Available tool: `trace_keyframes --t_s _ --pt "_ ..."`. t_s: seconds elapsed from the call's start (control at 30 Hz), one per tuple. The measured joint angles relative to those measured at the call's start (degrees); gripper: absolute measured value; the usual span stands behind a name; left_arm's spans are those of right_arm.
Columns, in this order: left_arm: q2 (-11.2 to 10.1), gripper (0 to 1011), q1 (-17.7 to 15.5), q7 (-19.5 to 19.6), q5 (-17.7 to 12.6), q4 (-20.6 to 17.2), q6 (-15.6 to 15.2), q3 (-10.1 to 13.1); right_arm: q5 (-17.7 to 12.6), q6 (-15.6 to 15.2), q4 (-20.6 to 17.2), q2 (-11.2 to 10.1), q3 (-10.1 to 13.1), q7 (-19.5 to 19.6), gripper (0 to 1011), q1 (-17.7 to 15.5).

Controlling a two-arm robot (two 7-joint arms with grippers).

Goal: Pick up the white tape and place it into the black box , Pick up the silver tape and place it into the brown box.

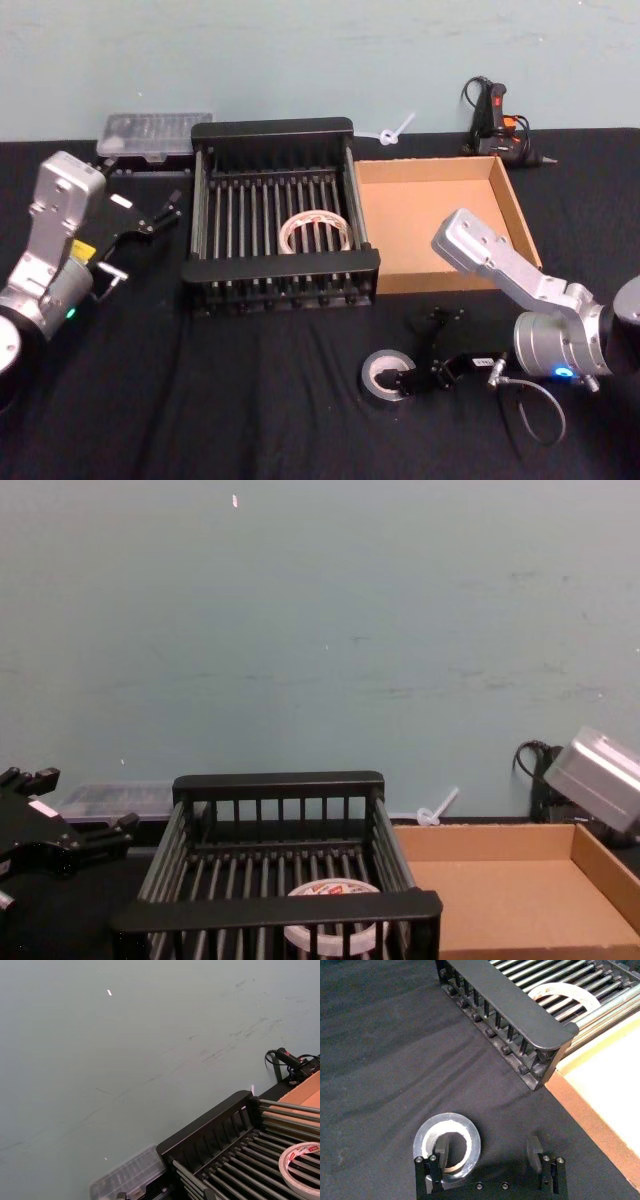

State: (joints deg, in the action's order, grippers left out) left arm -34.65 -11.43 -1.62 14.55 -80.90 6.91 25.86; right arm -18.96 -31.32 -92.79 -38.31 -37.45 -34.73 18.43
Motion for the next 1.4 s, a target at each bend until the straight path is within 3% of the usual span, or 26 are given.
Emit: trace_keyframes --t_s 0.17,0.4,1.13,1.4 --pt "0.0 1001 0.0 0.0 0.0 0.0 0.0 0.0 0.0 0.01 -0.02 -0.02 0.01 0.0 1003 -0.01" --pt "0.0 1002 0.0 0.0 0.0 0.0 0.0 0.0 -0.01 0.01 -0.05 -0.02 0.03 0.0 866 -0.04" --pt "0.0 1001 0.0 0.0 0.0 0.0 0.0 0.0 -0.04 0.01 -0.1 -0.02 0.07 0.0 172 -0.04" --pt "0.0 1001 0.0 0.0 0.0 0.0 0.0 0.0 -0.04 0.02 -0.1 -0.02 0.07 0.0 158 -0.04"
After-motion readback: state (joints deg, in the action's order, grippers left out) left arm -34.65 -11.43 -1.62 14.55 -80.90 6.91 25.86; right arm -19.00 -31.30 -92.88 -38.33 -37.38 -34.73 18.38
